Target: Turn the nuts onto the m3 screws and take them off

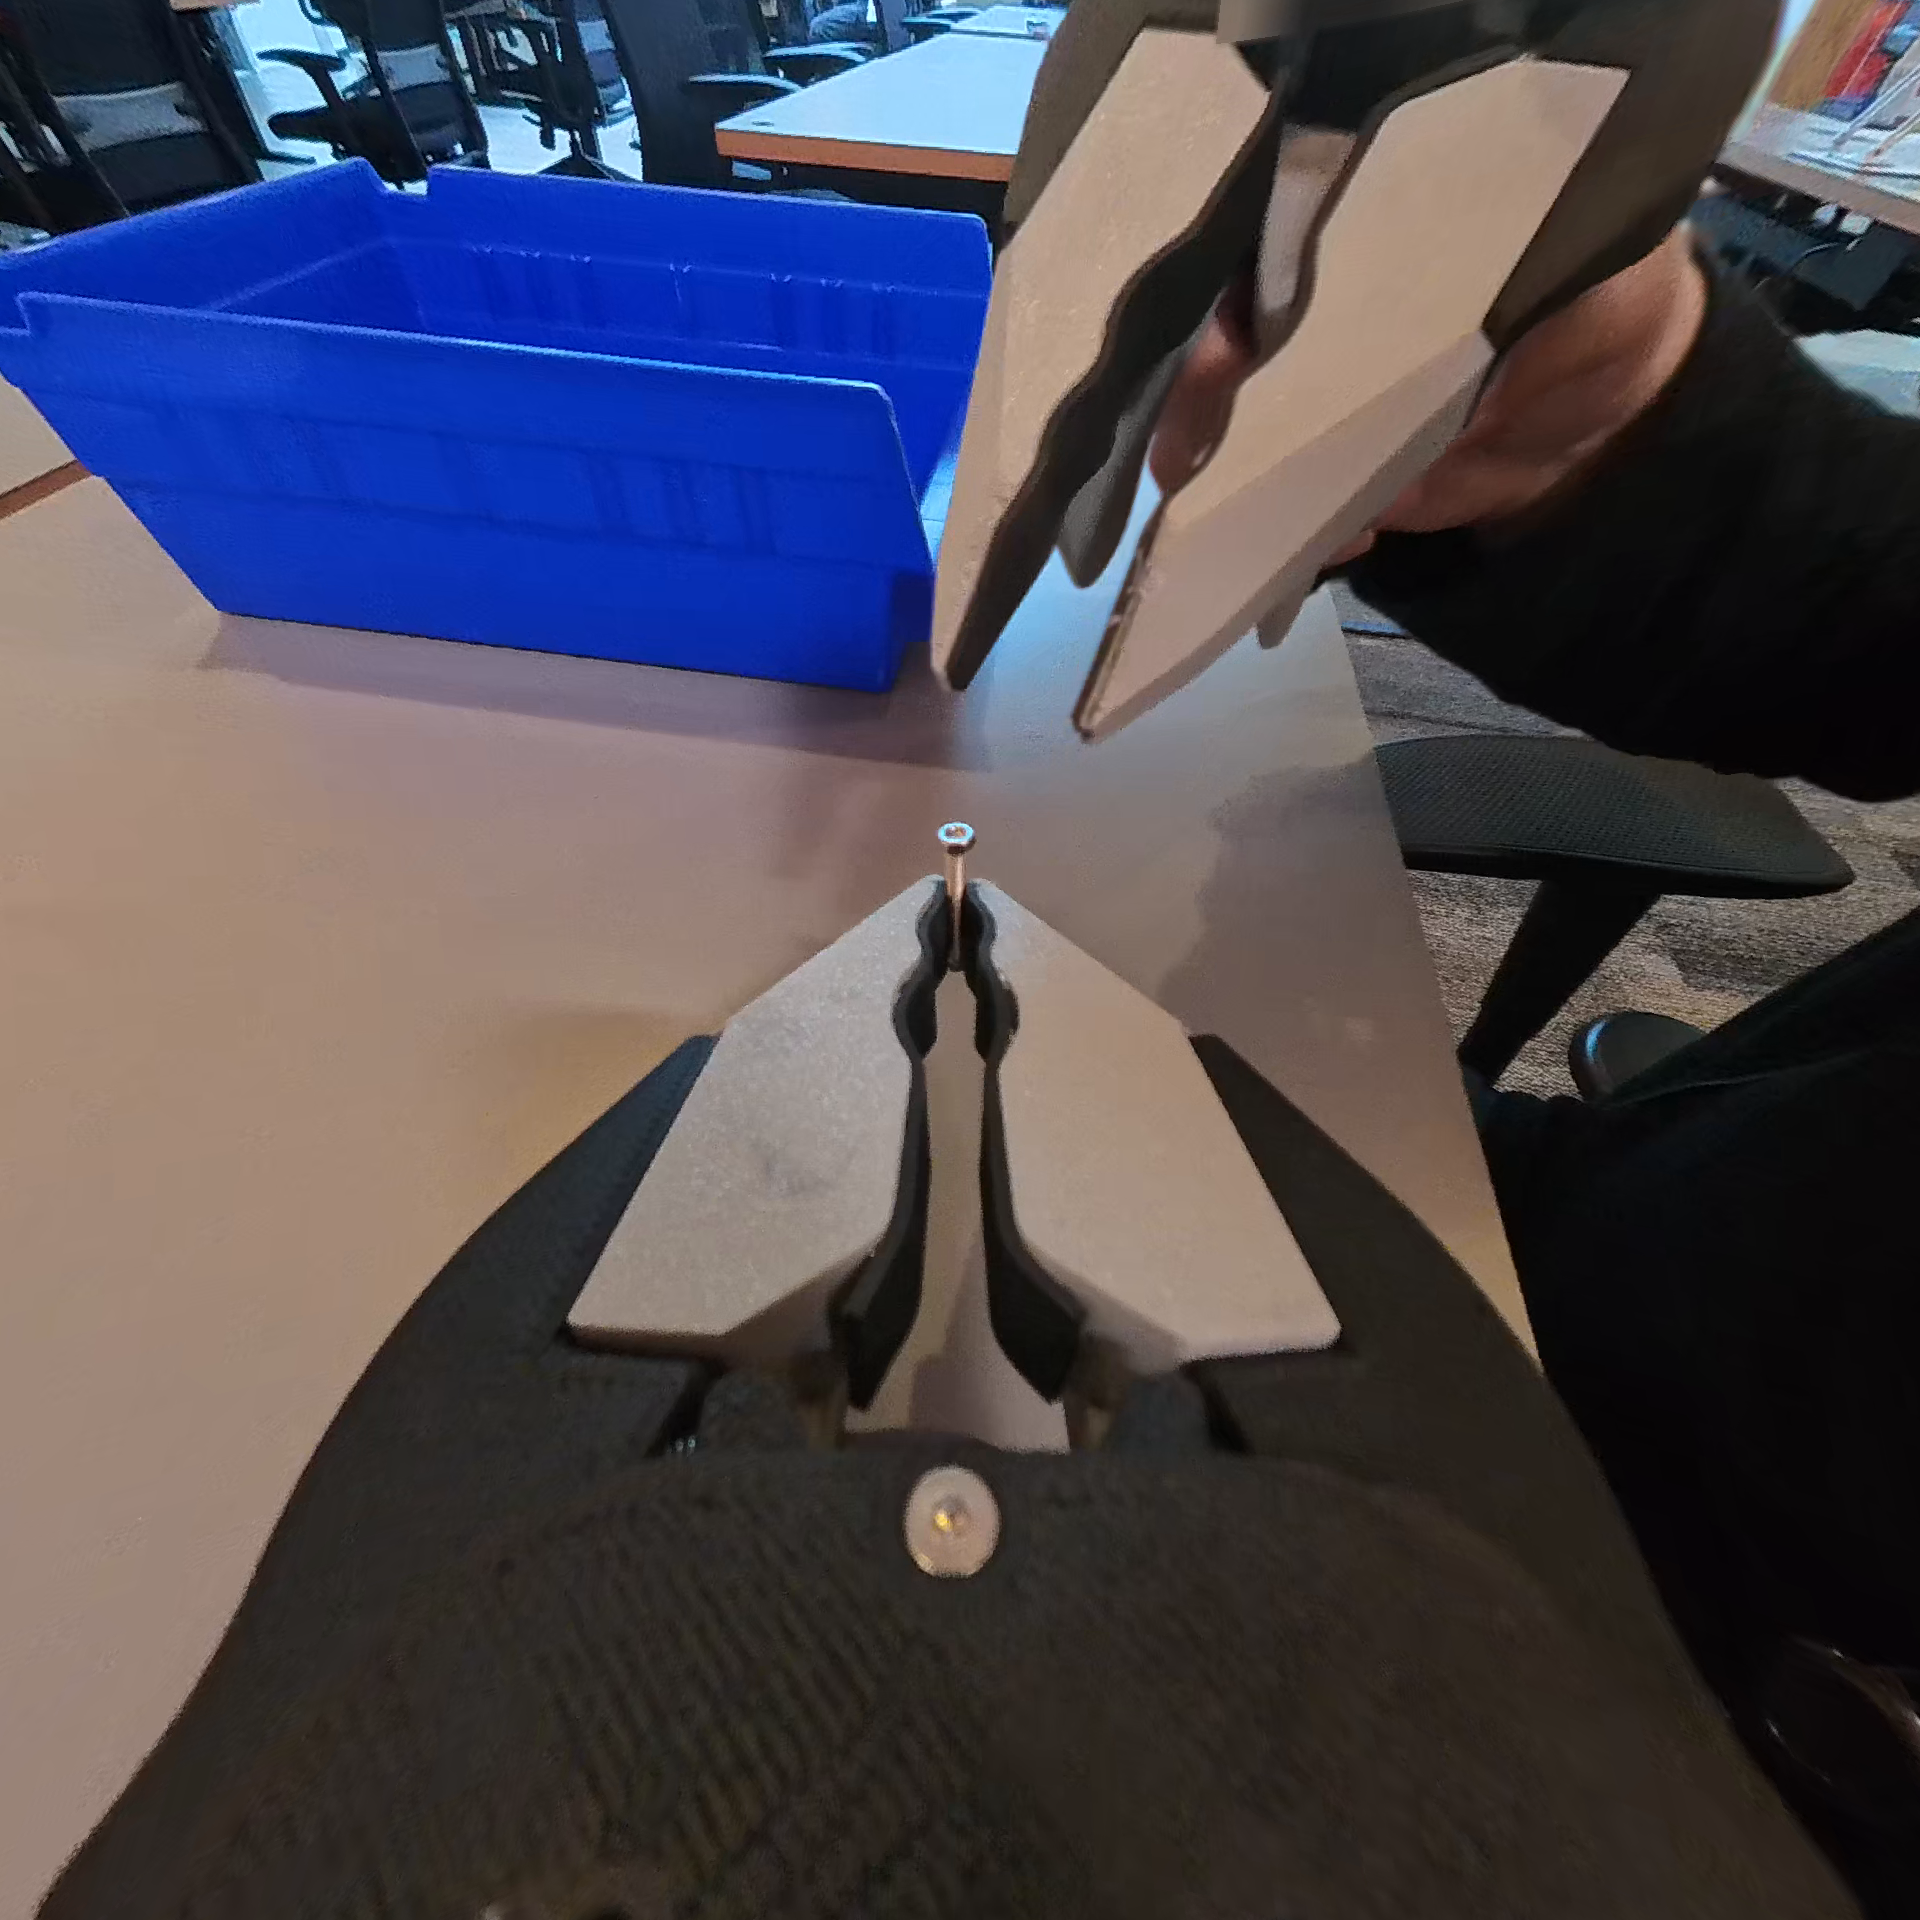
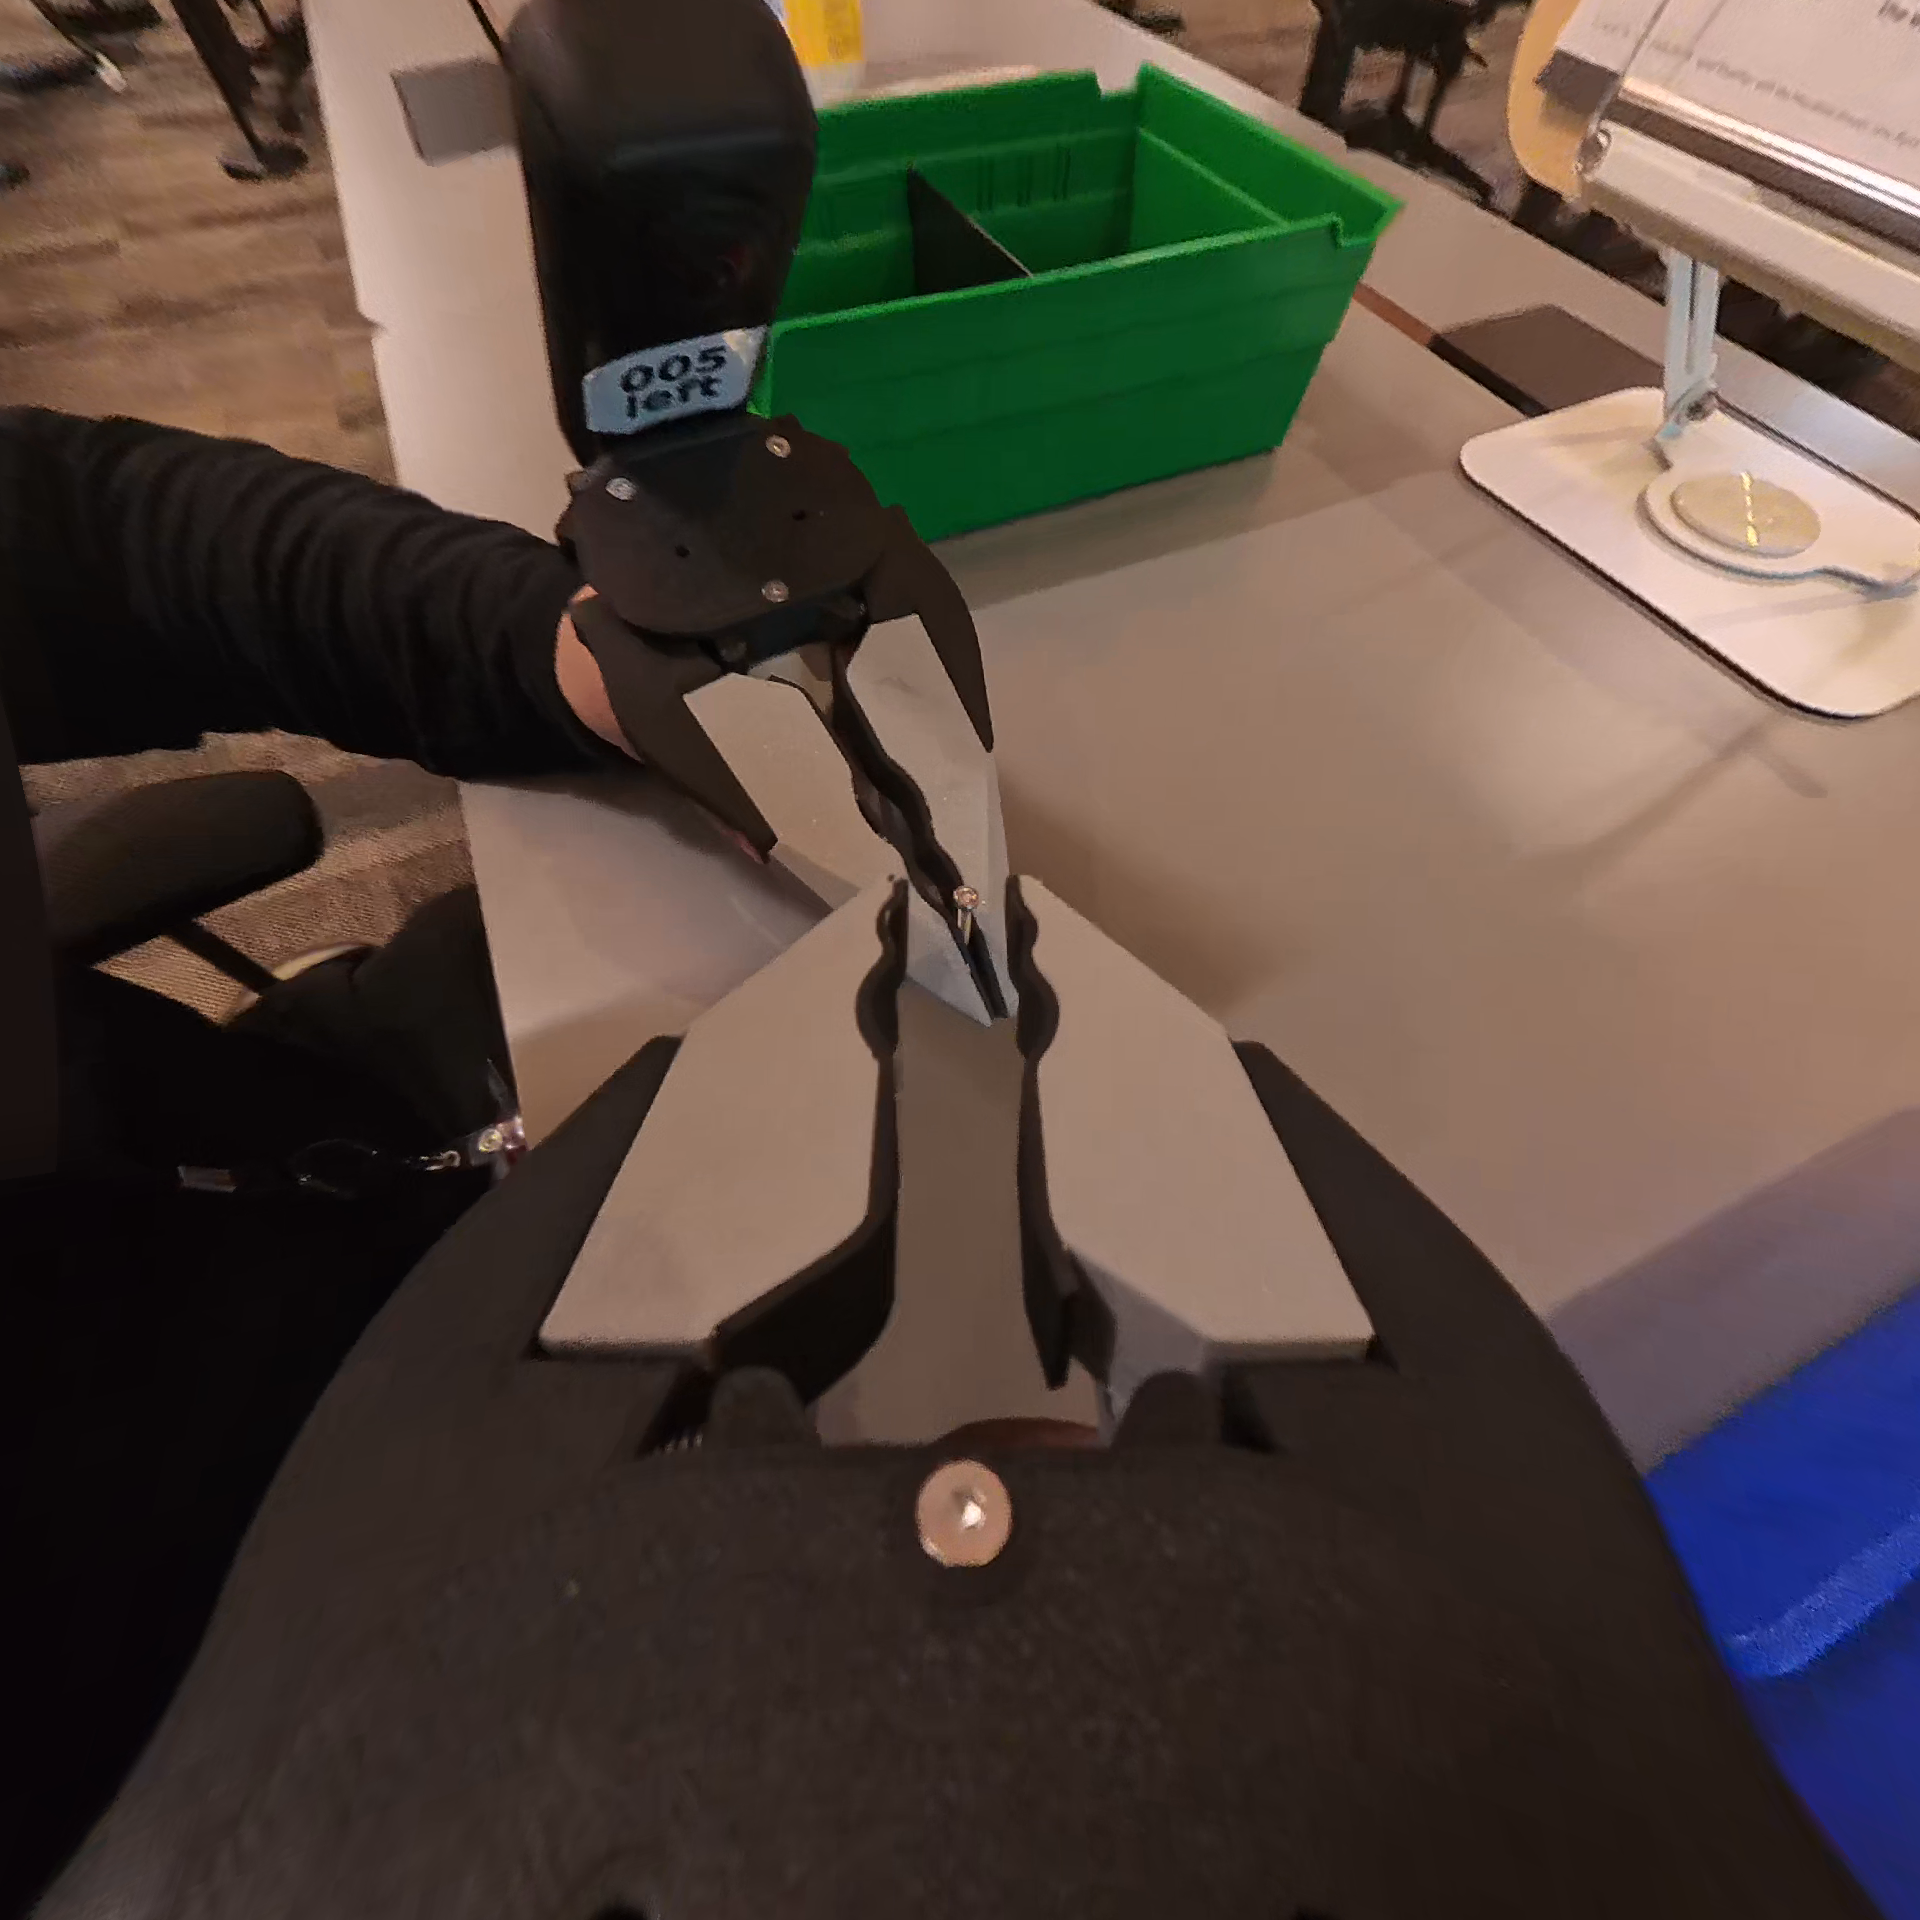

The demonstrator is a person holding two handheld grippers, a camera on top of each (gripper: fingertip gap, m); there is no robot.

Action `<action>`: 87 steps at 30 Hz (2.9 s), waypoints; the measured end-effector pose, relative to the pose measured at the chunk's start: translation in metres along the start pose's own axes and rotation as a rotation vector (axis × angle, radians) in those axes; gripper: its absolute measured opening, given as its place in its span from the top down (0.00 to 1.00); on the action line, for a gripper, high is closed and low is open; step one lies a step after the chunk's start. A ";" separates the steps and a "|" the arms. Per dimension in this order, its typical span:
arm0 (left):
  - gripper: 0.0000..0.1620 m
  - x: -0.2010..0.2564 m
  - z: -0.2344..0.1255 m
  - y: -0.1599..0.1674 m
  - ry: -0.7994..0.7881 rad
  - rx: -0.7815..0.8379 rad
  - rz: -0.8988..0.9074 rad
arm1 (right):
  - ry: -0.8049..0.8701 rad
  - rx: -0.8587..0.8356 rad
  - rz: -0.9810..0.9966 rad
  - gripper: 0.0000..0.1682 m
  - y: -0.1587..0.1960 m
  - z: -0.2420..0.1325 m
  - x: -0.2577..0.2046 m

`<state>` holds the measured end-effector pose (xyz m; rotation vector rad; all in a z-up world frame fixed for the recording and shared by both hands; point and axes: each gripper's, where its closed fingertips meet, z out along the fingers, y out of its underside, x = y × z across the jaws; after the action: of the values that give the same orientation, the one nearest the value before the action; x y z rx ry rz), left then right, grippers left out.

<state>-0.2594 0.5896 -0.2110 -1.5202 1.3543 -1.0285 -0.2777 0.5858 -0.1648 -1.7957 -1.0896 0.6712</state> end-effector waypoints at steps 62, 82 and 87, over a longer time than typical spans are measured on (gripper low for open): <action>1.00 -0.004 0.003 0.007 -0.074 -0.053 0.049 | 0.266 0.079 0.060 0.97 0.018 0.027 0.008; 1.00 0.012 0.003 0.001 0.021 -0.014 0.073 | -0.133 0.245 -0.008 0.88 0.011 0.017 -0.012; 1.00 0.011 0.003 0.001 0.011 -0.010 0.070 | -0.166 0.277 0.017 0.91 0.010 0.016 -0.014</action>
<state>-0.2556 0.5790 -0.2121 -1.4655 1.4127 -0.9890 -0.2934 0.5780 -0.1808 -1.5342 -1.0341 0.9472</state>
